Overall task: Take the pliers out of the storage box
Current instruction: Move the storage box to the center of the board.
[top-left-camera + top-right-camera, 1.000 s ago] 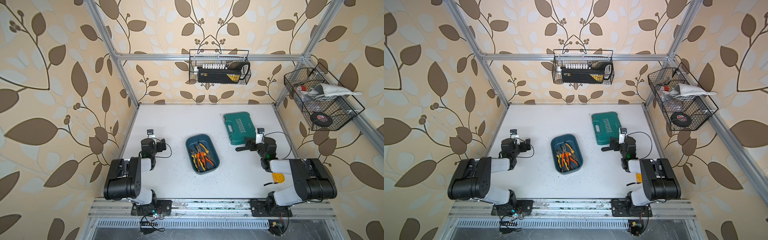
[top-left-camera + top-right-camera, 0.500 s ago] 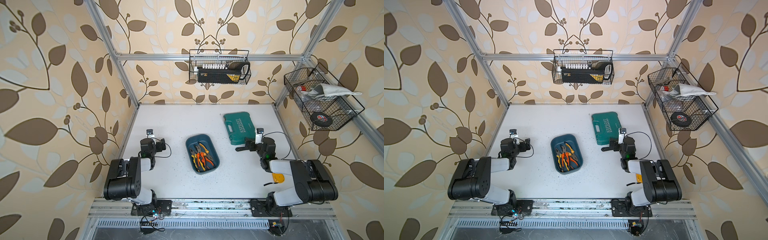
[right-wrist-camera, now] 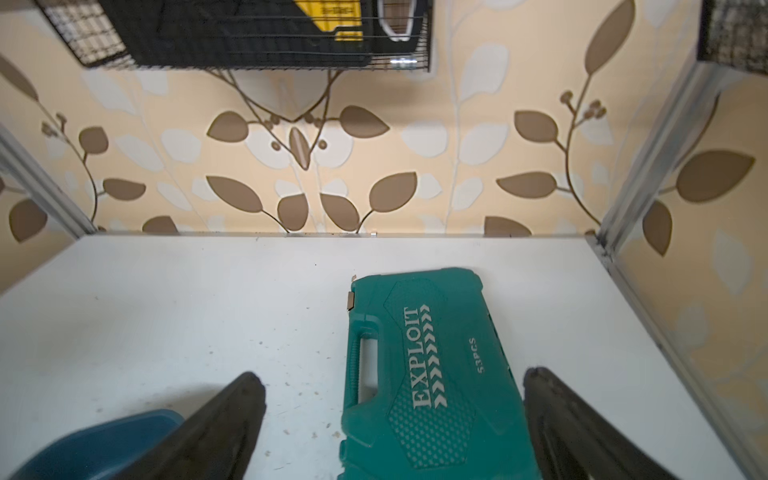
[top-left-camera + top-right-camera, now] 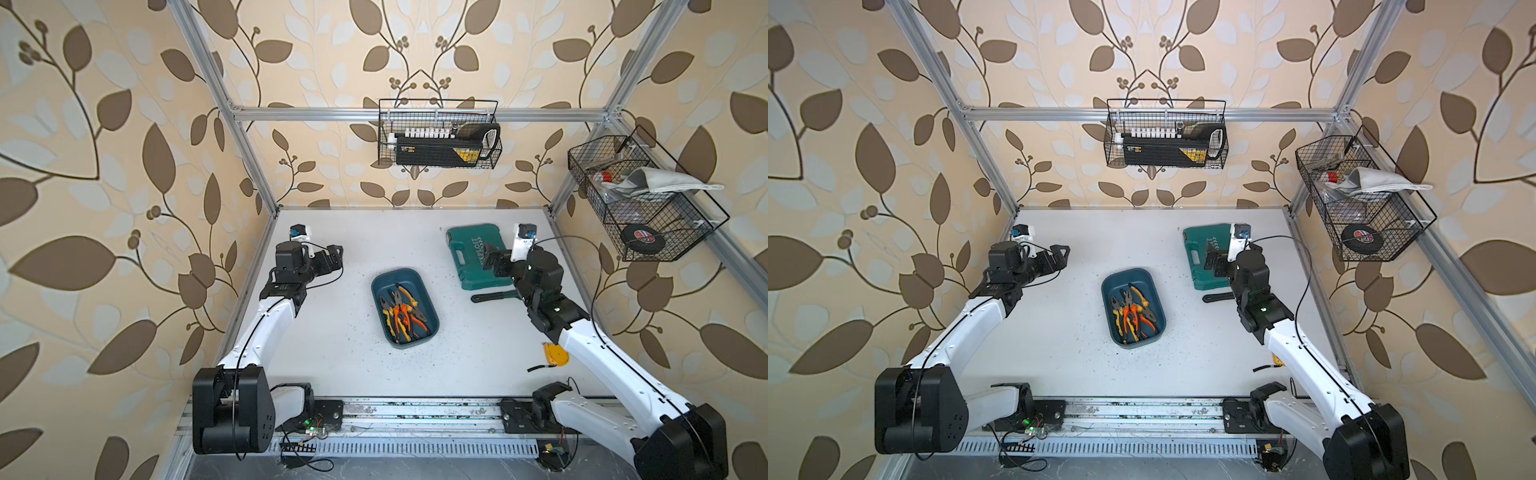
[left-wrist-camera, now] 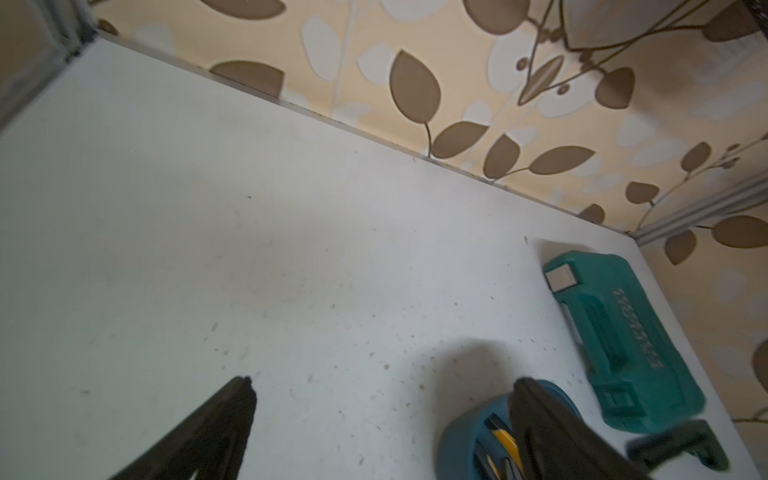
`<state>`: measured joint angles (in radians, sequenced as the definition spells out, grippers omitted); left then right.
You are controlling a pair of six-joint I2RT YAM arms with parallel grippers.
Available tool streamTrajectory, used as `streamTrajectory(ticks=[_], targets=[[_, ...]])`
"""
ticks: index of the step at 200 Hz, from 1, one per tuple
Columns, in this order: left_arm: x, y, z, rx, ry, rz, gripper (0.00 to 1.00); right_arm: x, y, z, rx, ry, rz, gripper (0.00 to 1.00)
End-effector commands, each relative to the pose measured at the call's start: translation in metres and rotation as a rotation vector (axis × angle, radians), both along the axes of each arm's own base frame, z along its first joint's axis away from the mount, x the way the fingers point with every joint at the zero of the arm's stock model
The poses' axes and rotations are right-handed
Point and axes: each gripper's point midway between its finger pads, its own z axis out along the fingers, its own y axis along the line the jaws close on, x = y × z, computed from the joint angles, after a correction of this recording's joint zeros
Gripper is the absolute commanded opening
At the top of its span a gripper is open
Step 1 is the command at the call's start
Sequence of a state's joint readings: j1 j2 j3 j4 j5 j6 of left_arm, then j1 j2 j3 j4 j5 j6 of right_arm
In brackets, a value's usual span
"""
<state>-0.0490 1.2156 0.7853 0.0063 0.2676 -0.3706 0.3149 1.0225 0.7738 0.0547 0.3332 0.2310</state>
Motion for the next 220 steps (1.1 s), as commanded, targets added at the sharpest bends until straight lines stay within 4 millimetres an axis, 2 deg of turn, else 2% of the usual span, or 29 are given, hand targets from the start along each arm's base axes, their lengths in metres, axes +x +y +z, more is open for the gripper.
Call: streamTrajectory(ticks=[1,21,38,49,62,87,96,106,121,142,168,188,195,212,220], targets=[[-0.026,-0.050,-0.003,-0.049,0.071,-0.159,0.99,-0.031,-0.047,-0.081,0.166,0.286,-0.342,0.99],[-0.044,-0.069,-0.008,-0.062,0.053,-0.230,0.99,-0.027,-0.050,-0.119,0.261,0.330,-0.335,0.99],[-0.055,-0.070,-0.005,-0.054,0.040,-0.250,0.99,-0.024,-0.051,-0.131,0.294,0.361,-0.327,0.99],[-0.056,-0.061,-0.001,-0.026,0.029,-0.204,0.99,-0.023,-0.051,-0.135,0.294,0.365,-0.335,0.99],[-0.056,-0.043,-0.006,-0.009,0.029,-0.091,0.99,-0.020,-0.046,-0.138,0.307,0.361,-0.311,0.99],[-0.064,0.009,-0.045,-0.049,0.121,0.280,0.99,-0.018,-0.034,-0.140,0.302,0.380,-0.261,0.99],[-0.067,0.017,-0.051,-0.051,0.134,0.327,0.99,-0.020,-0.030,-0.140,0.279,0.412,-0.257,0.99],[-0.067,0.016,-0.051,-0.042,0.144,0.321,0.99,-0.025,-0.023,-0.138,0.243,0.437,-0.247,0.99],[-0.065,0.018,-0.051,-0.033,0.177,0.339,0.99,-0.031,-0.003,-0.129,0.218,0.445,-0.175,0.99],[-0.073,0.042,-0.060,0.006,0.251,0.494,0.99,-0.046,0.025,-0.118,0.191,0.430,-0.066,0.99],[-0.076,0.041,-0.057,-0.070,0.186,0.510,0.99,-0.056,0.042,-0.138,0.180,0.470,0.040,0.99],[-0.088,0.057,-0.061,-0.123,0.156,0.624,0.99,-0.068,0.044,-0.151,0.183,0.571,0.051,0.99],[-0.091,0.061,-0.065,-0.120,0.142,0.638,0.99,-0.072,0.056,-0.155,0.212,0.599,0.114,0.99],[-0.097,0.063,-0.067,-0.087,0.153,0.631,0.96,-0.082,0.100,-0.159,0.315,0.621,0.302,0.99],[-0.101,0.061,-0.066,-0.075,0.185,0.618,0.98,-0.088,0.120,-0.159,0.323,0.630,0.363,0.99]])
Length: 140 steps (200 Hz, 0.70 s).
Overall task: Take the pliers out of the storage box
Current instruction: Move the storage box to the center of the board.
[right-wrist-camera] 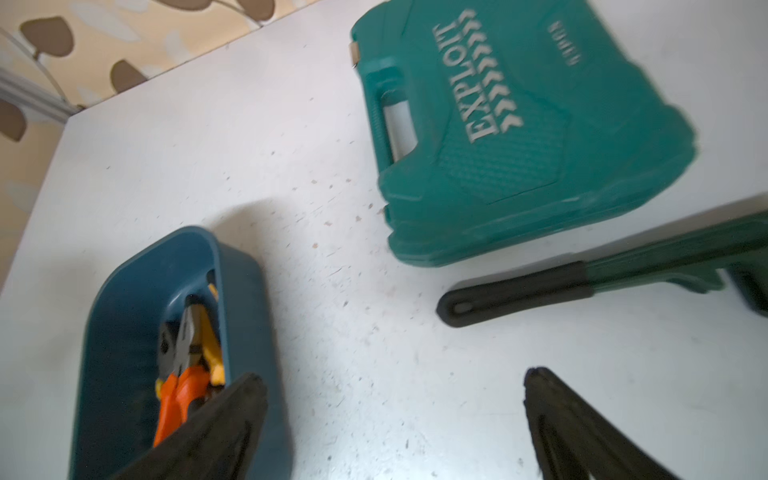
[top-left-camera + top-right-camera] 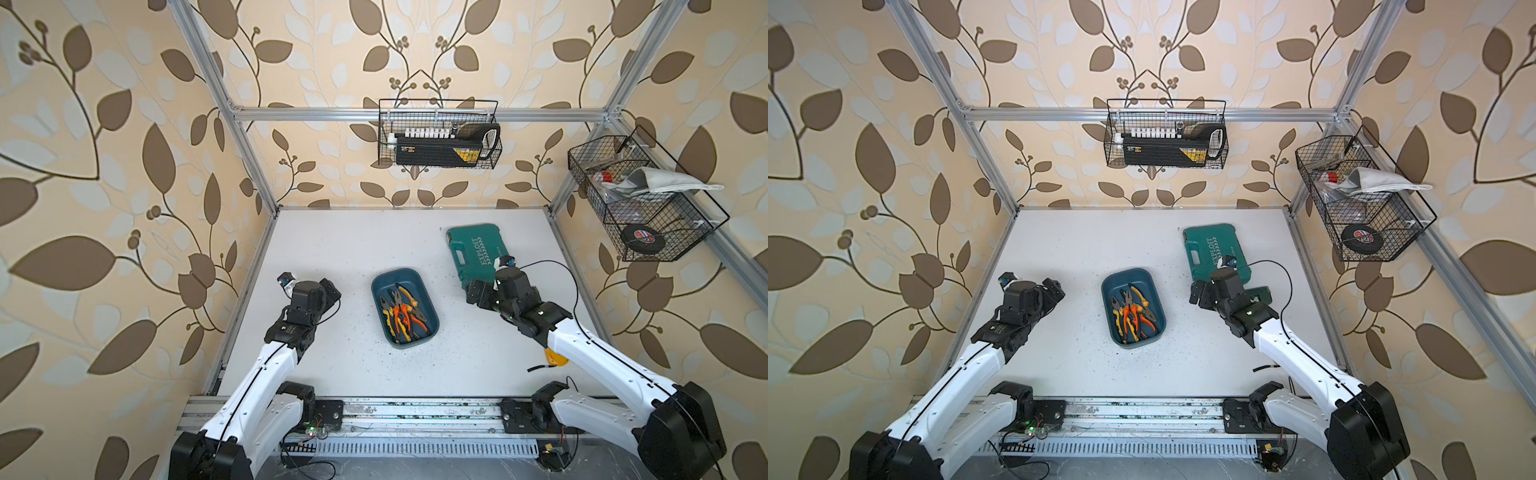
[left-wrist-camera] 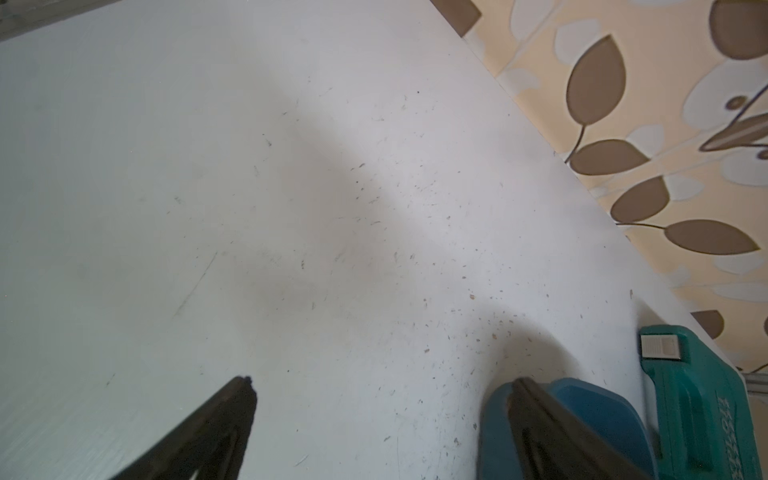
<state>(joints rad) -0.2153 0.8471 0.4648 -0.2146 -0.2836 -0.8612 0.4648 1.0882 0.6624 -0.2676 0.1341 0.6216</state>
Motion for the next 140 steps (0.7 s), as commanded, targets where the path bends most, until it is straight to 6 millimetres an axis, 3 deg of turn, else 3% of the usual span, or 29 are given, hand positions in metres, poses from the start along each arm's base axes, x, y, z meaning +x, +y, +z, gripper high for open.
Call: streamTrajectory(ticks=[1,21,42,55,75,103,121,140], targets=[[-0.005,0.010,0.007,0.014,0.008,0.056,0.99,-0.026,0.057,-0.015,0.130,0.080,0.213,0.99],[-0.032,0.012,-0.007,-0.012,0.171,0.073,0.99,-0.038,0.100,-0.015,0.151,0.077,0.310,0.99],[-0.035,-0.015,-0.017,-0.073,0.208,-0.110,0.99,-0.050,0.149,-0.017,0.249,0.082,0.417,0.99],[-0.032,-0.034,-0.021,-0.137,0.196,-0.214,0.99,-0.054,0.169,-0.025,0.254,0.100,0.446,0.99],[-0.029,-0.055,-0.023,-0.232,0.200,-0.289,0.99,-0.055,0.190,-0.035,0.222,0.114,0.476,0.99],[-0.025,-0.064,-0.019,-0.339,0.216,-0.307,0.99,-0.052,0.210,-0.040,0.222,0.129,0.504,0.99],[-0.021,-0.062,-0.015,-0.469,0.168,-0.292,0.99,-0.046,0.223,-0.040,0.230,0.127,0.516,0.99],[-0.021,-0.045,-0.014,-0.535,0.138,-0.221,0.99,-0.037,0.233,-0.042,0.221,0.126,0.516,0.99]])
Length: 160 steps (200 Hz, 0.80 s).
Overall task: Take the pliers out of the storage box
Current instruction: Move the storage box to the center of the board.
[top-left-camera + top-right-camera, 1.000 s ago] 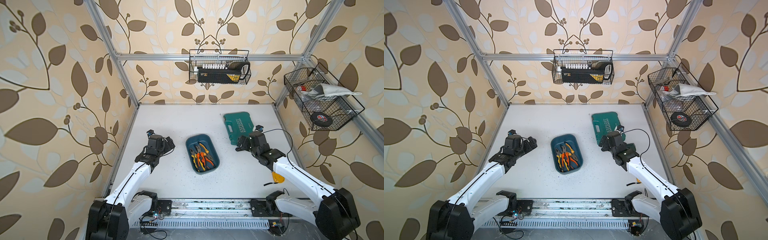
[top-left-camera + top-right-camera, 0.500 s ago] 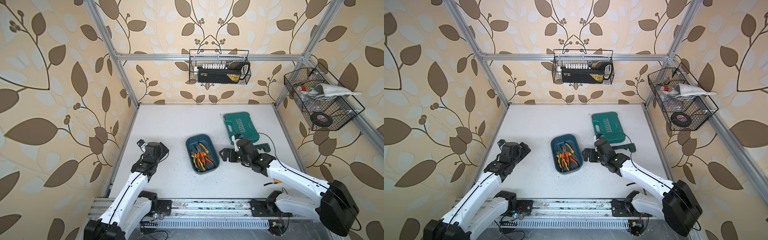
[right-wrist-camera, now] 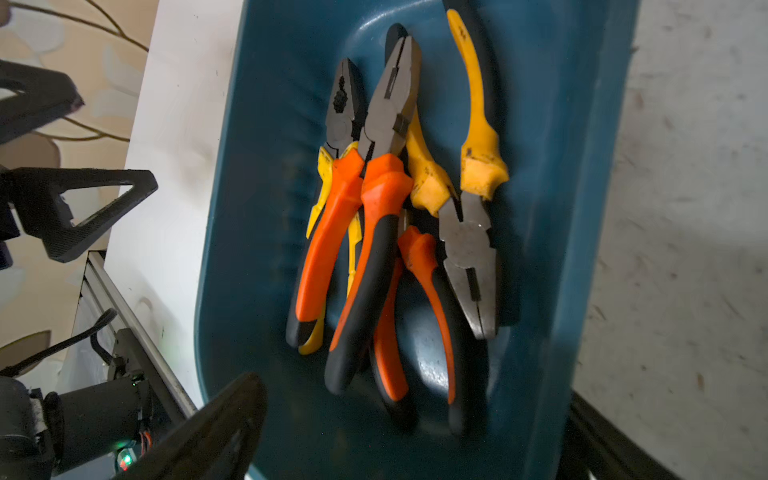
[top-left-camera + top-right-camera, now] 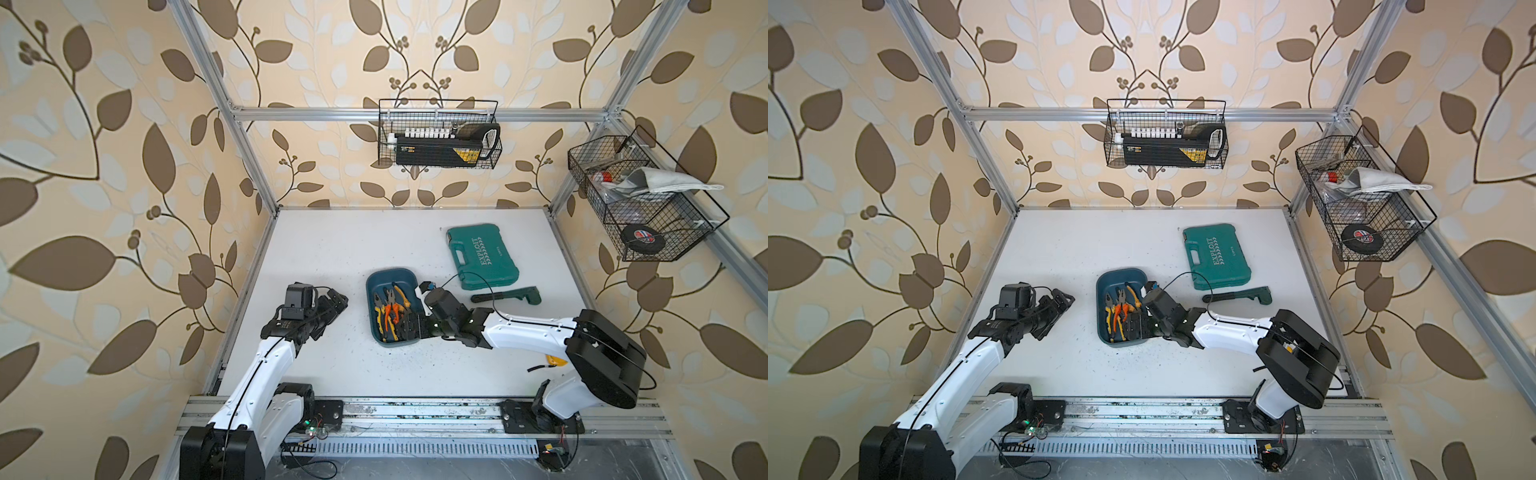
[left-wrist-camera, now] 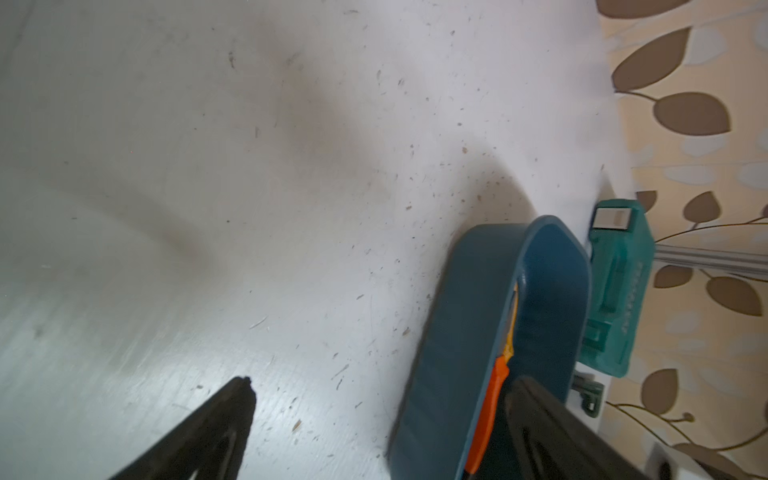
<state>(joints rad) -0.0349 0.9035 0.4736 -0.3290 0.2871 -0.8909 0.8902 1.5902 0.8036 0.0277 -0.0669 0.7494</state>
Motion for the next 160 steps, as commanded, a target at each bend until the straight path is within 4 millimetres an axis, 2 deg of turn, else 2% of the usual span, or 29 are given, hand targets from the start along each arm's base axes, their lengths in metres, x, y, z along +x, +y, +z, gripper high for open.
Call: streamTrajectory(ticks=[1,26,54,69,87,100,123,144,160], targets=[[0.003,0.000,0.014,-0.148,-0.052,0.023,0.99,0.015,0.033,0.024,0.093,-0.048,0.029,0.99],[0.003,0.015,0.015,-0.094,-0.060,0.054,0.99,0.022,0.043,0.019,0.087,-0.042,0.032,0.99],[-0.001,0.029,-0.009,-0.026,0.011,0.115,0.99,0.022,0.060,0.016,0.131,0.000,0.059,0.99],[-0.005,0.039,-0.016,0.042,0.039,0.126,0.99,0.023,0.062,0.015,0.114,0.005,0.056,0.98],[-0.008,0.044,-0.020,0.094,0.025,0.124,0.99,0.031,0.044,0.014,0.017,-0.021,-0.011,0.97],[-0.008,0.041,-0.021,0.115,-0.012,0.088,0.99,0.039,0.017,0.014,-0.131,-0.050,-0.088,0.96],[-0.007,0.028,-0.014,0.099,-0.087,0.003,0.99,0.053,-0.022,0.031,-0.369,-0.140,-0.149,0.94],[-0.007,0.020,-0.009,0.091,-0.127,-0.042,0.99,0.053,-0.031,0.049,-0.497,-0.185,-0.130,0.90],[-0.007,0.017,-0.010,0.084,-0.129,-0.051,0.99,0.050,-0.025,0.063,-0.560,-0.226,-0.105,0.86]])
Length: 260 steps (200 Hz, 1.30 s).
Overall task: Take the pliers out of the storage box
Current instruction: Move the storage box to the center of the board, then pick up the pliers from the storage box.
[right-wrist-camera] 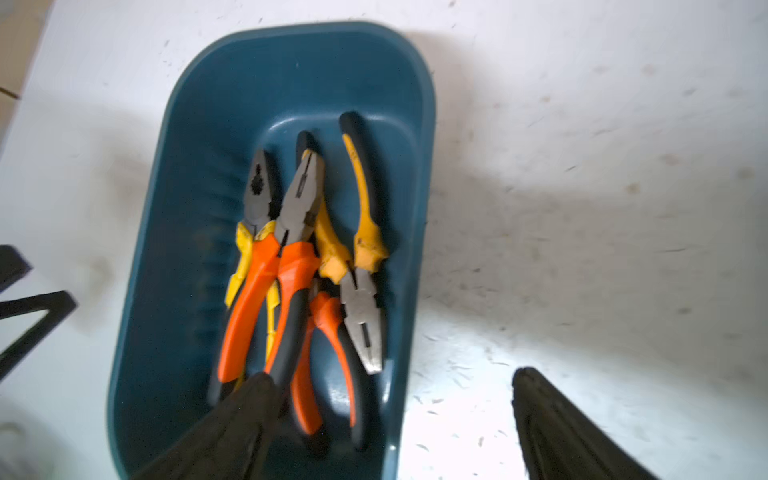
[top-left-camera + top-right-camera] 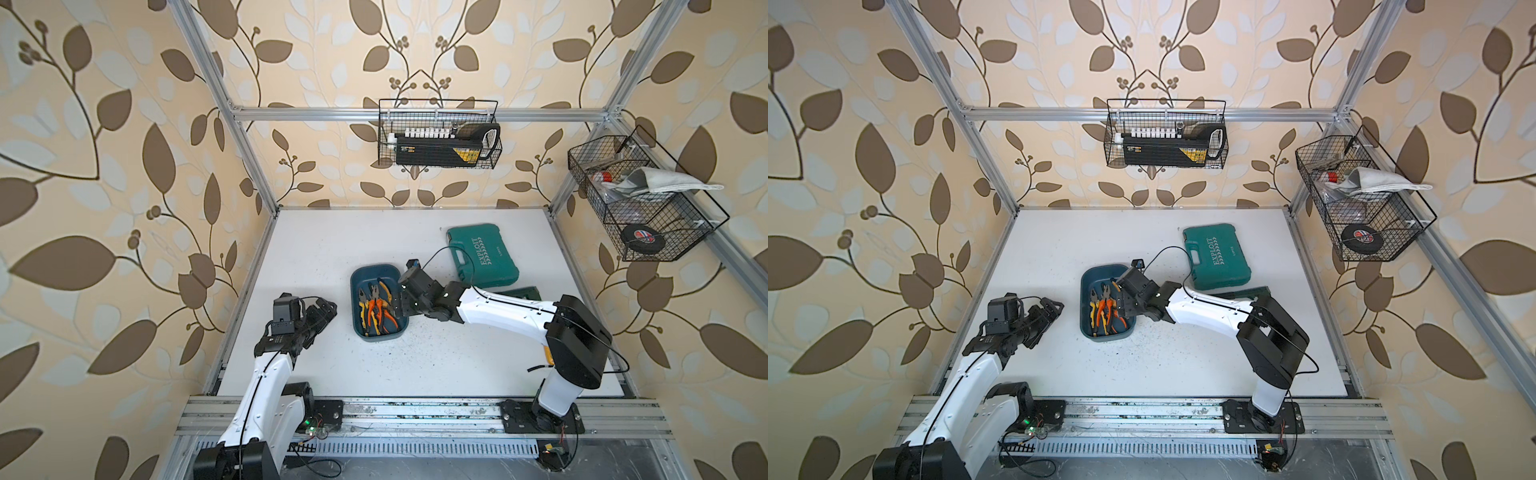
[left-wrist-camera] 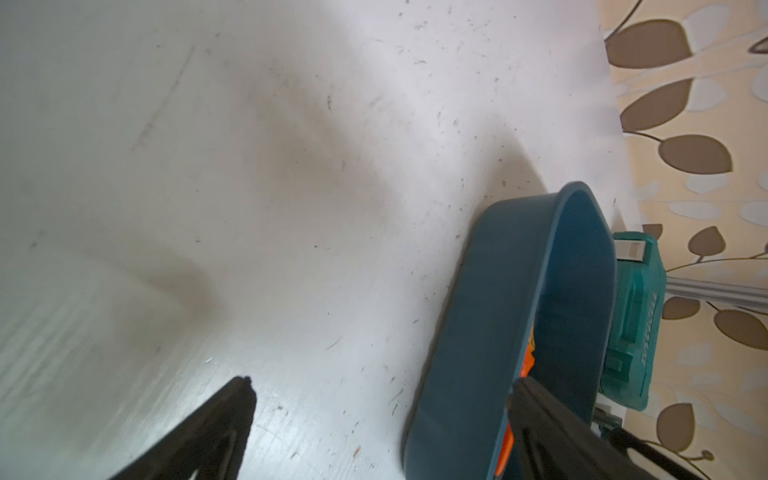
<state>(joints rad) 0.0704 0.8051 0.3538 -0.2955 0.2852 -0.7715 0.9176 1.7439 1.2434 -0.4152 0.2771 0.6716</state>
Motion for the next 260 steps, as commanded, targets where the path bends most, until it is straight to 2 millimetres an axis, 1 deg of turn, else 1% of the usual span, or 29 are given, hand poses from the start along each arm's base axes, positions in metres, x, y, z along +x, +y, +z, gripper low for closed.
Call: streamTrajectory(ticks=[1,24,41,54,62,73,86,96,105,106,113,114,119,132,139,147,150,153,158,169,179,192,208,224,250,260], targets=[[0.006,-0.009,0.010,0.008,-0.077,-0.076,0.99,-0.010,-0.023,0.020,-0.246,-0.061,0.017,0.85],[0.007,-0.011,0.009,0.002,-0.069,-0.083,0.99,-0.021,-0.006,0.034,-0.313,-0.102,0.053,0.83],[0.008,-0.013,0.010,-0.004,-0.073,-0.100,0.96,-0.023,-0.001,0.034,-0.310,-0.103,0.065,0.83],[0.009,-0.014,0.013,0.001,-0.088,-0.107,0.94,-0.023,-0.004,0.036,-0.307,-0.124,0.065,0.83],[0.010,-0.014,0.018,0.010,-0.102,-0.106,0.92,-0.021,-0.008,0.037,-0.307,-0.142,0.071,0.84],[0.013,-0.017,0.031,0.008,-0.119,-0.095,0.92,-0.019,-0.014,0.040,-0.285,-0.170,0.087,0.84],[0.016,-0.028,0.049,0.007,-0.160,-0.113,0.91,-0.014,-0.023,0.042,-0.231,-0.202,0.107,0.86],[0.018,-0.038,0.064,0.039,-0.183,-0.133,0.91,-0.010,-0.034,0.042,-0.189,-0.224,0.116,0.86],[0.020,-0.049,0.075,0.076,-0.194,-0.168,0.91,-0.003,-0.049,0.041,-0.149,-0.244,0.098,0.86],[0.020,-0.051,0.075,0.082,-0.193,-0.174,0.91,-0.001,-0.049,0.043,-0.134,-0.256,0.090,0.86],[0.021,-0.061,0.082,0.111,-0.190,-0.207,0.90,0.005,-0.064,0.040,-0.123,-0.274,0.059,0.87],[0.021,-0.063,0.082,0.115,-0.187,-0.216,0.90,0.007,-0.069,0.037,-0.132,-0.269,0.049,0.87],[0.022,-0.072,0.085,0.132,-0.179,-0.252,0.89,0.010,-0.078,0.037,-0.125,-0.288,0.026,0.87],[0.022,-0.092,0.082,0.213,-0.110,-0.338,0.86,0.021,-0.110,0.029,-0.138,-0.327,-0.060,0.87],[0.021,-0.101,0.078,0.293,-0.069,-0.388,0.85,0.025,-0.126,0.023,-0.137,-0.332,-0.117,0.88],[0.019,-0.106,0.073,0.408,-0.011,-0.413,0.85,0.027,-0.141,0.014,-0.108,-0.316,-0.175,0.88],[0.019,-0.107,0.072,0.449,0.011,-0.414,0.85,0.026,-0.140,0.012,-0.087,-0.307,-0.176,0.88],[0.019,-0.109,0.072,0.481,0.027,-0.421,0.85,0.028,-0.147,0.010,-0.073,-0.294,-0.195,0.88],[0.018,-0.112,0.069,0.522,0.057,-0.437,0.85,0.029,-0.151,0.009,-0.050,-0.272,-0.208,0.88],[0.018,-0.123,0.065,0.559,0.100,-0.472,0.82,0.030,-0.159,0.011,-0.037,-0.273,-0.235,0.88],[0.019,-0.130,0.061,0.579,0.113,-0.493,0.82,0.031,-0.163,0.011,-0.026,-0.274,-0.251,0.88],[0.020,-0.133,0.055,0.596,0.112,-0.503,0.79,0.031,-0.166,0.011,-0.004,-0.261,-0.255,0.88],[0.022,-0.130,0.052,0.616,0.103,-0.495,0.74,0.030,-0.164,0.004,0.025,-0.226,-0.249,0.88],[0.025,-0.131,0.052,0.628,0.089,-0.504,0.65,0.029,-0.158,-0.006,0.056,-0.181,-0.237,0.88],[0.031,-0.141,0.042,0.639,0.106,-0.552,0.36,0.032,-0.151,-0.014,0.049,-0.133,-0.230,0.88],[0.033,-0.142,0.036,0.651,0.120,-0.560,0.29,0.033,-0.151,-0.016,0.044,-0.123,-0.230,0.88]])
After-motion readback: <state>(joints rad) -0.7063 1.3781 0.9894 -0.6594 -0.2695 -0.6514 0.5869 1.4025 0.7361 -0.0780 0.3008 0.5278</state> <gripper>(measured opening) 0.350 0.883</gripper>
